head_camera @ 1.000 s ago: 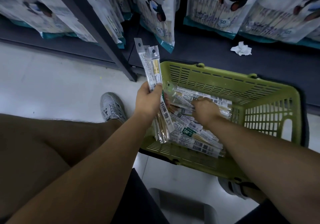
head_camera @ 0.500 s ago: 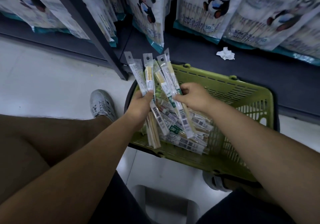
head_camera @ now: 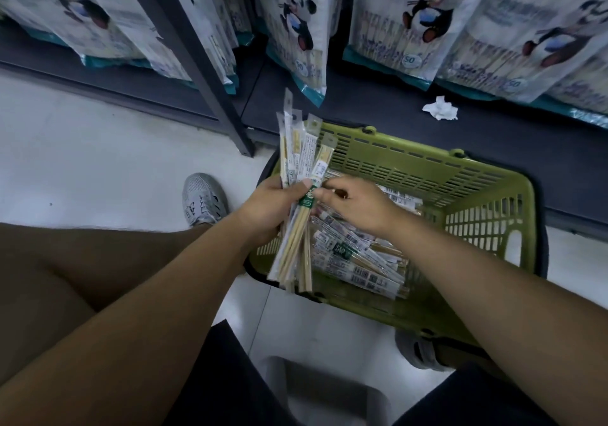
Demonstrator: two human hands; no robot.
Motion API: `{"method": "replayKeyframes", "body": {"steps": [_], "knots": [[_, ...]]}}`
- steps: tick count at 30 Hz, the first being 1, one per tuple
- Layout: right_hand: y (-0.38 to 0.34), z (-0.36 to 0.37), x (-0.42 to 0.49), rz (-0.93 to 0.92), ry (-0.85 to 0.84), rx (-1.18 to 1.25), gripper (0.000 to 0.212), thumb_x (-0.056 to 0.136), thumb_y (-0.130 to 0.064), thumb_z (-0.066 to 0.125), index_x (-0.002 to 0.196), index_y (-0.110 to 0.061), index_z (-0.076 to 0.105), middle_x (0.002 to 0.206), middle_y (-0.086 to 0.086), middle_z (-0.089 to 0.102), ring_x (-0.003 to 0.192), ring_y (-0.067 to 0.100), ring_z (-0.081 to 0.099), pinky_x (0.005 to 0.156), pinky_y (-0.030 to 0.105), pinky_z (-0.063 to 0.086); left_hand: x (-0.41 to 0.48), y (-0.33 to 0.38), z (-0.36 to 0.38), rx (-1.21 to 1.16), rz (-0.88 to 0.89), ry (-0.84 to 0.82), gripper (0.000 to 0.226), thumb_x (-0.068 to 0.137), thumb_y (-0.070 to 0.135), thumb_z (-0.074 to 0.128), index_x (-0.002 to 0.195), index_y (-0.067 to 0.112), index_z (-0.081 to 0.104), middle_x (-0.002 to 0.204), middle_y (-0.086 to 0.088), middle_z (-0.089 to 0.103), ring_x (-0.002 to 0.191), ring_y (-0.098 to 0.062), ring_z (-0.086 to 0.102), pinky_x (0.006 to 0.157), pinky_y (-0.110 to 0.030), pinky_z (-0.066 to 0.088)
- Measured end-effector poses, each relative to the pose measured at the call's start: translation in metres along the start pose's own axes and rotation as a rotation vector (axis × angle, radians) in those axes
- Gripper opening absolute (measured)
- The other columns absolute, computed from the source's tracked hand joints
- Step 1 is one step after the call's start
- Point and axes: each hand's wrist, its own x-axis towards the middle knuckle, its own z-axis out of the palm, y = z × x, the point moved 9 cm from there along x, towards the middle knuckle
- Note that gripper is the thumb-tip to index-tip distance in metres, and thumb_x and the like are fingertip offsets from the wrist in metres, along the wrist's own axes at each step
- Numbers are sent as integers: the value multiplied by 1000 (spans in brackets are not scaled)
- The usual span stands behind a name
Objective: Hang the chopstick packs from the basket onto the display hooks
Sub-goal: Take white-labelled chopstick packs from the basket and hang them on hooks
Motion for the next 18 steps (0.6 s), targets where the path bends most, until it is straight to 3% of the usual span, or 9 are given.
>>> {"method": "replayKeyframes", "body": {"steps": [3,4,6,7,9,12,15,18], "knots": [[34,-12,5,124,201,149,39,100,-52,54,83,-20,69,67,-1,61,56,1,51,58,27,37,0,16,-6,59,69,47,23,105,8,55,126,11,63,102,3,79,89,-9,76,71,-22,59],[48,-15,7,165,237,60,36,101,-49,54,89,-18,70,77,0,65,66,5,58,63,29,42,-2,23,-10,92,97,88,30,104,8,56,134,10,59,113,1,76,99,-11,74,81,-26,59],[76,-19,10,259,208,-179,33,102,-40,56,122,-15,67,117,6,68,102,23,65,83,34,52,-2,35,-18,158,153,137,39,105,10,56,143,10,51,131,-7,68,119,-23,67,102,-41,53],[91,-18,11,312,162,-262,42,102,-36,58,137,-13,59,136,11,60,118,30,59,95,37,50,-2,38,-22,187,176,153,41,105,11,57,145,11,49,136,-8,66,124,-26,64,108,-46,49],[112,-14,11,386,84,-343,56,101,-33,59,151,-13,44,151,15,45,137,35,41,108,43,42,-1,41,-27,207,200,172,43,104,11,57,147,11,47,138,-8,65,126,-27,63,112,-51,46],[123,-9,17,403,54,-437,64,98,-32,63,154,-14,38,150,14,42,140,34,34,110,44,41,3,38,-27,236,201,178,45,104,8,57,147,11,46,138,-10,64,126,-31,62,112,-56,45],[122,-14,25,406,129,-542,48,96,-31,65,139,-13,52,136,14,51,130,33,41,100,42,44,8,36,-28,247,211,190,46,103,10,59,148,12,46,139,-7,64,128,-26,60,113,-55,44],[124,-14,31,404,116,-606,42,98,-33,62,136,-15,58,129,12,52,127,33,41,103,41,40,10,35,-29,235,205,194,46,103,12,59,147,15,47,138,-5,65,127,-30,62,112,-58,44]]}}
